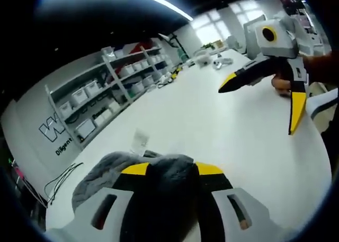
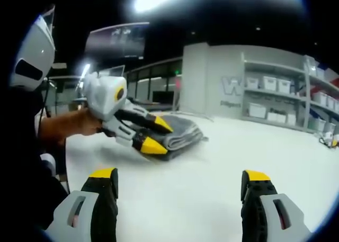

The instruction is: Open the folded towel by lifting each exposed corner and separating the folded layers until the towel lies flat within the target outline without major curled edges

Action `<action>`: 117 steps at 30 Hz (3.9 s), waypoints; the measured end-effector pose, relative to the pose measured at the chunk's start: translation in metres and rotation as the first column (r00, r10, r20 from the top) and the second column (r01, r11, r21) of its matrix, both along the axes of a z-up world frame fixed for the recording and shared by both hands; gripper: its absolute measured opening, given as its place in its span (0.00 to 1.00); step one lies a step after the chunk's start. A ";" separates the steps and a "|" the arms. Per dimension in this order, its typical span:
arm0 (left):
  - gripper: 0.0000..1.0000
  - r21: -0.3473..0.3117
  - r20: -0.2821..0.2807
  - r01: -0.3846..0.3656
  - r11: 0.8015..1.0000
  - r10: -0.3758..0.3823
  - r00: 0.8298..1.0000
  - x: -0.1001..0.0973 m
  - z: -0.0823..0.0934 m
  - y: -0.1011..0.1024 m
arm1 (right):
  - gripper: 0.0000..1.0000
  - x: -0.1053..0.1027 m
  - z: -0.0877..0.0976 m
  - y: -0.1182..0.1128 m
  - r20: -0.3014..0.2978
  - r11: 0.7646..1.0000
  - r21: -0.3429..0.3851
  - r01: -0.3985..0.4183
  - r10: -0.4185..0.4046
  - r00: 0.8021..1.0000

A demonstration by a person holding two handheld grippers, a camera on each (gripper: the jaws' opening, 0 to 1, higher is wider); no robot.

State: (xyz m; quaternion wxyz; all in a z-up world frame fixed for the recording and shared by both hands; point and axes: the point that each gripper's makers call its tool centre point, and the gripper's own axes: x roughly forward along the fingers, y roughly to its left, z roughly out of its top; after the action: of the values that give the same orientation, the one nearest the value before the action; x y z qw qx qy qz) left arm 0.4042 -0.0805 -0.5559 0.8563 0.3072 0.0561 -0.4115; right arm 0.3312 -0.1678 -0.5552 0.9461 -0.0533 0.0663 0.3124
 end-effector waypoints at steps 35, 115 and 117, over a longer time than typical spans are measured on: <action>0.06 -0.142 -0.053 -0.017 0.990 0.010 0.999 -0.006 0.008 0.000 | 0.94 0.000 -0.005 0.007 -0.008 0.999 -0.031 -0.026 0.026 1.000; 0.04 -0.588 -0.323 -0.240 0.772 0.048 0.945 0.016 0.068 0.035 | 1.00 -0.006 0.003 0.018 -0.024 0.995 0.047 -0.083 0.084 0.996; 0.04 -0.592 -0.321 -0.242 0.769 0.050 0.946 0.015 0.069 0.037 | 1.00 -0.007 0.002 0.019 -0.027 0.995 0.046 -0.089 0.090 0.996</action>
State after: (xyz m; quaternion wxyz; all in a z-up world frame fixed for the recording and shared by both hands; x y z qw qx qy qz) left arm 0.4193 -0.0438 -0.4867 0.9215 -0.0619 0.0640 -0.3780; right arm 0.3246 -0.1485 -0.5533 0.9311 -0.0307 0.0706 0.3566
